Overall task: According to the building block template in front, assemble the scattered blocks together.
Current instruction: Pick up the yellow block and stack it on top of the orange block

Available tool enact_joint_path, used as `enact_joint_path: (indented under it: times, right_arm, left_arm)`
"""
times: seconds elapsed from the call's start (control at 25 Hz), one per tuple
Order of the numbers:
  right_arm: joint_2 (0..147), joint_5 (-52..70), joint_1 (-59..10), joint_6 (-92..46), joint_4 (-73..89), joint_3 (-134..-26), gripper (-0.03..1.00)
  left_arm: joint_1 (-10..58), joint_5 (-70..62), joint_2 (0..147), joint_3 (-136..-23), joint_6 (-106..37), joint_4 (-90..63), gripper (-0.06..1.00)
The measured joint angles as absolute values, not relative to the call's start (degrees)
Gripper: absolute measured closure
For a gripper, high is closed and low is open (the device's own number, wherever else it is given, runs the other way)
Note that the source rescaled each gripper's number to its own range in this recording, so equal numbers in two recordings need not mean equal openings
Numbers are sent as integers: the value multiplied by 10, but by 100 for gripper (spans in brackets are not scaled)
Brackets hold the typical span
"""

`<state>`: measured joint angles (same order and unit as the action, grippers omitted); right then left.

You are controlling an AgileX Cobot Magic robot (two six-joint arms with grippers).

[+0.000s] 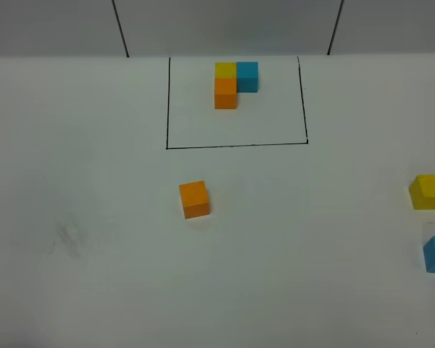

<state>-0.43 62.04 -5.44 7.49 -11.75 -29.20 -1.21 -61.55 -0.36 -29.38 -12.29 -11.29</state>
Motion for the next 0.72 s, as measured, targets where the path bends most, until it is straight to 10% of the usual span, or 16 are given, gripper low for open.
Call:
enact_joint_path:
  times: [0.72]
  right_arm:
    - [-4,620,-54,75,-117,-292,97]
  left_arm:
    - [-12,-616,-4,-294,-123,-113,94]
